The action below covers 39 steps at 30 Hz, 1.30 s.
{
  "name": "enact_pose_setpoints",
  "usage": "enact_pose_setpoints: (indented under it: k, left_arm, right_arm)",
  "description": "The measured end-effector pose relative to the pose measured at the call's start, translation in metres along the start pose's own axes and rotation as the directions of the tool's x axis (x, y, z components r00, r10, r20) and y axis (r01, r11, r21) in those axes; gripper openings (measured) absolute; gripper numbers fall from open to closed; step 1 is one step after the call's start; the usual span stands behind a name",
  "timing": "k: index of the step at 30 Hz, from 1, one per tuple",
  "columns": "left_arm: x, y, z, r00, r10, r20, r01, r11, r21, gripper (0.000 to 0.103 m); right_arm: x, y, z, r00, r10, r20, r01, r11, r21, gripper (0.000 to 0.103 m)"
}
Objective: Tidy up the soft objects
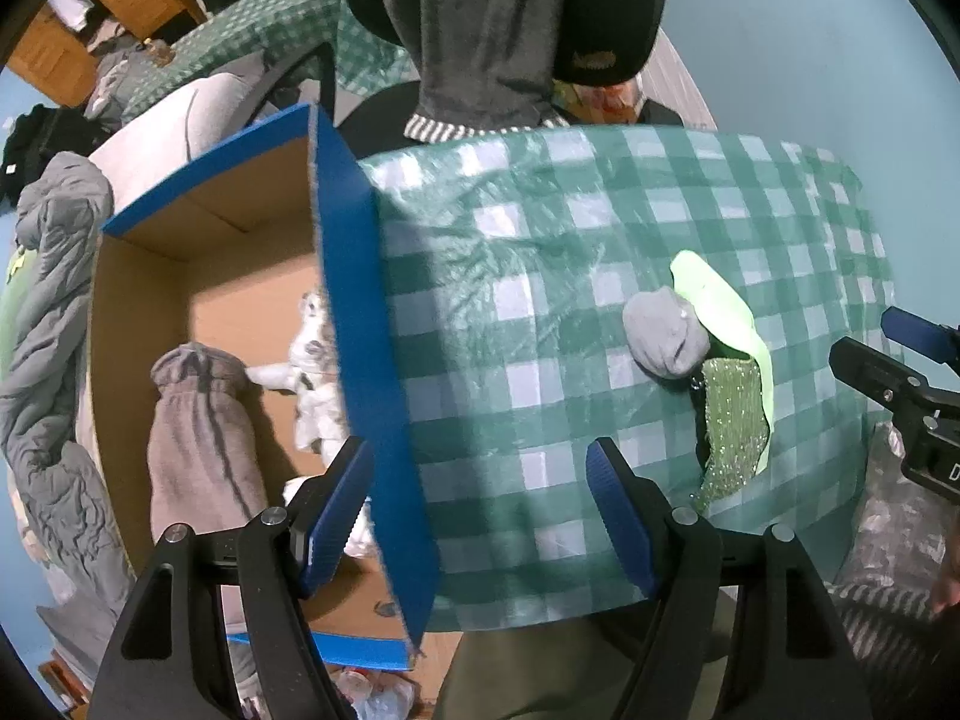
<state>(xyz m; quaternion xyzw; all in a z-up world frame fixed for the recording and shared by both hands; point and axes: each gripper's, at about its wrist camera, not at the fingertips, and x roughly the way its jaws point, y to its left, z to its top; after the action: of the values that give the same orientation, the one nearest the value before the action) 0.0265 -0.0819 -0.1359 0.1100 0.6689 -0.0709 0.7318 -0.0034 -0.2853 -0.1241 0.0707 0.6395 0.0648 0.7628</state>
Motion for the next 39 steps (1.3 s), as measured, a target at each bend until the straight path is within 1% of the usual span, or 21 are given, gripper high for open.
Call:
enact_pose_setpoints:
  k: [6, 8, 21, 27, 29, 30, 31, 32, 33, 34, 36, 39]
  left_arm:
    - [0.018, -0.014, 0.001, 0.999, -0.002, -0.035, 0.003, 1.000, 0.026, 0.075]
    - [0.022, -0.018, 0.002, 0.999, -0.008, -0.037, 0.009, 1.000, 0.028, 0.075]
    - [0.052, -0.034, 0.007, 0.996, -0.044, -0.080, 0.044, 0.999, -0.010, 0.075]
    - [0.057, -0.038, 0.008, 0.995, -0.041, -0.093, 0.040, 0.999, -0.014, 0.075]
    - [0.057, -0.038, 0.008, 0.995, -0.040, -0.096, 0.039, 0.999, -0.016, 0.076]
    - [0.057, -0.039, 0.008, 0.995, -0.040, -0.096, 0.039, 0.999, -0.017, 0.076]
    - [0.057, -0.039, 0.008, 0.994, -0.039, -0.097, 0.038, 0.999, -0.017, 0.076]
    - [0.057, -0.040, 0.009, 0.994, -0.039, -0.098, 0.037, 0.999, -0.017, 0.076]
    - [0.057, -0.041, 0.009, 0.994, -0.038, -0.099, 0.037, 0.999, -0.016, 0.076]
    - [0.055, -0.042, 0.009, 0.994, -0.038, -0.099, 0.037, 0.999, -0.015, 0.076]
    - [0.056, -0.045, 0.009, 0.994, -0.037, -0.101, 0.036, 0.999, -0.012, 0.076]
    - [0.056, -0.050, 0.009, 0.994, -0.037, -0.103, 0.037, 0.999, -0.008, 0.076]
  right_arm:
    - [0.019, -0.007, -0.007, 1.000, 0.003, -0.031, -0.003, 1.000, -0.006, 0.080]
    - [0.026, -0.008, -0.009, 0.999, 0.006, -0.037, -0.007, 1.000, -0.011, 0.080]
    - [0.069, -0.019, -0.017, 0.995, 0.007, -0.098, -0.011, 0.999, -0.042, 0.080]
    - [0.079, -0.025, -0.018, 0.993, 0.039, -0.114, -0.044, 0.998, -0.035, 0.080]
    - [0.081, -0.027, -0.018, 0.990, 0.067, -0.123, -0.071, 0.997, -0.029, 0.070]
    - [0.081, -0.028, -0.019, 0.989, 0.079, -0.126, -0.082, 0.996, -0.026, 0.060]
    - [0.082, -0.028, -0.019, 0.987, 0.091, -0.130, -0.094, 0.995, -0.023, 0.052]
    - [0.082, -0.029, -0.019, 0.986, 0.101, -0.131, -0.104, 0.994, -0.021, 0.048]
    - [0.082, -0.030, -0.019, 0.986, 0.103, -0.131, -0.106, 0.994, -0.020, 0.039]
    - [0.082, -0.030, -0.020, 0.986, 0.101, -0.133, -0.104, 0.994, -0.021, 0.026]
    - [0.084, -0.031, -0.020, 0.984, 0.099, -0.145, -0.103, 0.995, -0.019, 0.016]
    - [0.082, -0.035, -0.023, 0.984, 0.109, -0.144, -0.112, 0.994, -0.016, 0.013]
